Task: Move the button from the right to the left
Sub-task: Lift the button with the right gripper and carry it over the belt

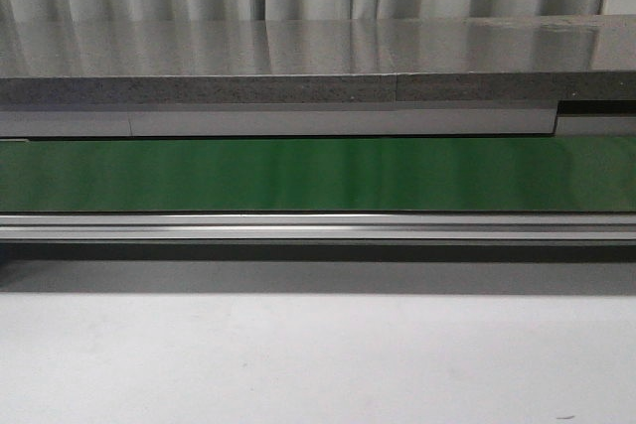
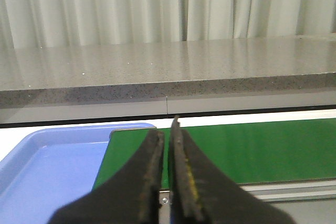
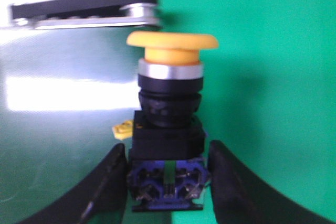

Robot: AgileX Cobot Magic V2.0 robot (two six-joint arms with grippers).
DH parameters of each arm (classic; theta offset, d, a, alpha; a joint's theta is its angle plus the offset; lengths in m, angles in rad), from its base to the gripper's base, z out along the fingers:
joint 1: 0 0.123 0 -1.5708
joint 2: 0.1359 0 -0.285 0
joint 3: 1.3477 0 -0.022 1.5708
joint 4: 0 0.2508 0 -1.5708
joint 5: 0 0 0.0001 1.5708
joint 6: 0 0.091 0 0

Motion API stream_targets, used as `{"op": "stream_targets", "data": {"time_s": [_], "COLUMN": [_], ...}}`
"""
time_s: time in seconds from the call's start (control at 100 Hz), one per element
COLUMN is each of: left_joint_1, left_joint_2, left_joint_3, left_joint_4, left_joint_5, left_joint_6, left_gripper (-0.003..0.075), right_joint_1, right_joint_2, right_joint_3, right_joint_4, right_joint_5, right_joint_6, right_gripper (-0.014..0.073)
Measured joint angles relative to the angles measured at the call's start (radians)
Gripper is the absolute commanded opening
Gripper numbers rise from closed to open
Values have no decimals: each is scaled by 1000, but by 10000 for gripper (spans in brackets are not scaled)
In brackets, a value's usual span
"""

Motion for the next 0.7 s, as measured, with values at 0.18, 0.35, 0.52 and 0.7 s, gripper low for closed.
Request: {"op": "stream_targets", "data": {"time_s": [0.18, 0.35, 0.52, 0.7], "left_joint_1": [0, 0, 0, 0], "left_joint_2": [0, 0, 0, 0], "left_joint_3": [0, 0, 0, 0], "left_joint_4": [0, 0, 0, 0], "left_joint_5": [0, 0, 0, 0], "left_joint_6": [0, 0, 0, 0], "left_gripper": [5, 5, 5, 5], "right_joint_1": [51, 62, 62, 62], "right_joint_2": [0, 0, 0, 0], "right_joint_3": [18, 62, 84, 84], "right_joint_4": [4, 6, 6, 6], "right_joint_5": [9, 9, 13, 13], "right_joint_6": [0, 0, 0, 0], "right_gripper": [203, 205, 270, 500]}}
